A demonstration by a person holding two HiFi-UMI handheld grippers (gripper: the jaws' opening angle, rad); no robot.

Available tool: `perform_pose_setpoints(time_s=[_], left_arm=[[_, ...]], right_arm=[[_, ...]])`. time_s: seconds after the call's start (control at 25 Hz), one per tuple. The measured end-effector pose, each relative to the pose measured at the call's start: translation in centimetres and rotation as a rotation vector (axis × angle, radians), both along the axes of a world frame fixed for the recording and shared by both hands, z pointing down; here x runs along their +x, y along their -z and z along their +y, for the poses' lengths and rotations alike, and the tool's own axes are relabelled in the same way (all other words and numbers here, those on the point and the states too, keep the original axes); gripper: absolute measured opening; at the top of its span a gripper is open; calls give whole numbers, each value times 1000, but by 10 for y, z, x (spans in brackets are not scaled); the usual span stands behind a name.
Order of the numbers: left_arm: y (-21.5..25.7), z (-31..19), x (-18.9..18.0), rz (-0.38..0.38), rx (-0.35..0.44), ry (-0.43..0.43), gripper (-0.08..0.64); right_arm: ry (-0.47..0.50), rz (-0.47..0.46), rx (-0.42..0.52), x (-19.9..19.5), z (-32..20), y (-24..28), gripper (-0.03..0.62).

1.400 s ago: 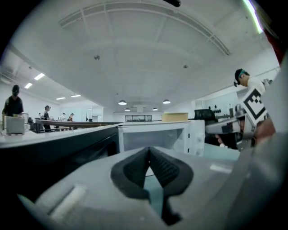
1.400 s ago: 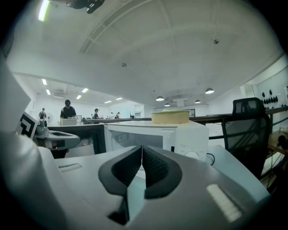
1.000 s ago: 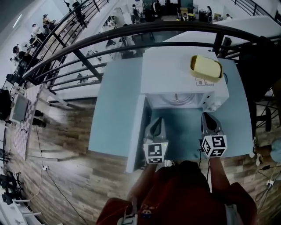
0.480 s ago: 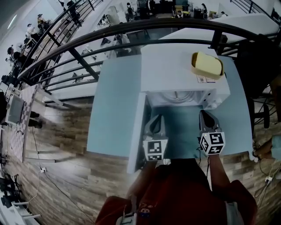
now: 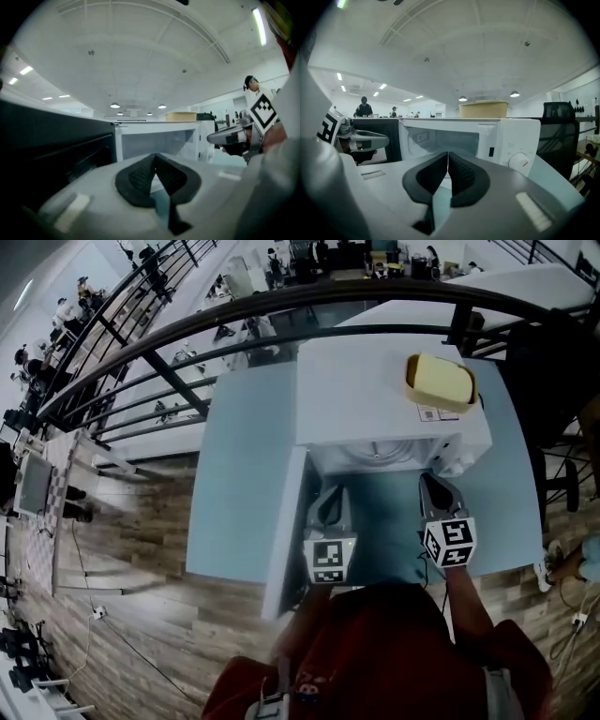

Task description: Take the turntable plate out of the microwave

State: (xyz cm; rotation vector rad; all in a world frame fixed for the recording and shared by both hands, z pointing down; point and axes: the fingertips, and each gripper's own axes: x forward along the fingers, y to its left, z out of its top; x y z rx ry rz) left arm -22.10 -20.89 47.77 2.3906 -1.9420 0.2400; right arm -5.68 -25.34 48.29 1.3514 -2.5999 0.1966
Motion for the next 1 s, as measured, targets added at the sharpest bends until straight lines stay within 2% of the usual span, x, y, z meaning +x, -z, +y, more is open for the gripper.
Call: perform_pose_setpoints(time_s=[0.28, 0.56, 0.76, 1.0], left_arm=[[-10, -17, 12, 8, -17, -34, -2], [-25, -37, 16, 9, -24, -41, -2], [-31, -48, 14, 10, -24, -39, -2], [-43, -55, 15, 19, -44, -36, -2]], right_arm=[[-19, 9, -56, 4, -21, -19, 5], [-14, 22, -126, -9, -42, -48, 5], [-18, -30, -233, -19, -57, -73, 12], [-16, -106, -342, -31, -73, -98, 77]])
